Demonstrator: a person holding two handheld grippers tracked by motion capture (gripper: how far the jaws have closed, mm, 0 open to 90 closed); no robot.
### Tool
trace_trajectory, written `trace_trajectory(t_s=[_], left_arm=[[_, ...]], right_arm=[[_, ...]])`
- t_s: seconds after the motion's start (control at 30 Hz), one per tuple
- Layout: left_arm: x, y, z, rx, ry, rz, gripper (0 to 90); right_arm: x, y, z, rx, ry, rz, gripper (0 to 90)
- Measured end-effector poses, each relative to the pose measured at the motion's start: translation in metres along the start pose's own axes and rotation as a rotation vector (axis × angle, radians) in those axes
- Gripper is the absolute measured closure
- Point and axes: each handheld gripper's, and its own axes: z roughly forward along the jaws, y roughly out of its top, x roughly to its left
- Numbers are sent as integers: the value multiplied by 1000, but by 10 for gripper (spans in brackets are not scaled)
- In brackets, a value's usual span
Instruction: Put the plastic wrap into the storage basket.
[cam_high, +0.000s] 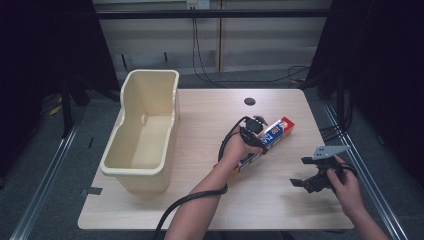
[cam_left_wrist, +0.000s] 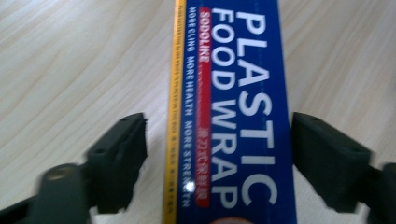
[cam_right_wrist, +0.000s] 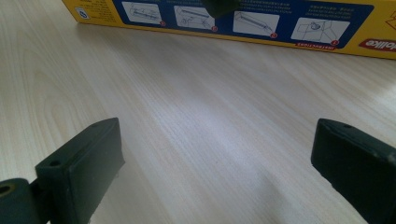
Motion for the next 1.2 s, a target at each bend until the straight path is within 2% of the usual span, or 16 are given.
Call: trace_trajectory(t_s=[0.1, 0.13, 0.23, 0.3, 0.33, 0.37, 0.4, 0.53, 0.6, 0.7, 0.73, 0.87, 1.03, 1.07, 1.17, 1.2], left_arm=[[0, 0, 3, 19, -6, 15, 263], [-1, -2, 6, 22, 8, 28, 299], [0, -2, 6, 28, 20, 27, 375], [0, -1, 3, 42, 30, 14, 395], [-2, -2, 0, 65, 24, -22, 401], [-2, -2, 0, 65, 24, -22, 403], [0, -3, -6, 80, -17, -48, 404], [-2, -4, -16, 95, -26, -57, 406], [0, -4, -29, 110, -44, -73, 408], [1, -4, -39, 107, -53, -84, 408], [1, -3, -47, 116, -44, -93, 408], [3, -1, -64, 144, -46, -95, 408], [7, 0, -84, 146, -30, -122, 407], [9, 0, -92, 146, -33, -119, 407], [11, -1, -100, 147, -33, -125, 407], [13, -2, -107, 144, -25, -148, 407]], right_arm=[[-1, 0, 0, -5, 4, -2, 19], [-1, 0, 0, -5, 7, 1, 19], [-1, 0, 0, -8, 8, 0, 19], [-1, 0, 0, -7, 10, 1, 19], [-1, 0, 0, -8, 11, -3, 19], [-1, 0, 0, -8, 11, -3, 19], [0, 0, 1, -7, 20, -5, 19], [-1, 0, 0, -9, 18, -3, 19], [-1, 1, 0, -12, 19, -2, 19], [0, 1, 0, -13, 17, -3, 19], [0, 1, 0, -13, 16, -2, 19], [1, 2, 0, -16, 21, -2, 19], [2, 3, 1, -15, 25, -7, 19], [2, 3, 1, -16, 27, -8, 19], [2, 3, 1, -15, 22, -5, 19], [2, 3, 1, -16, 21, -6, 19]])
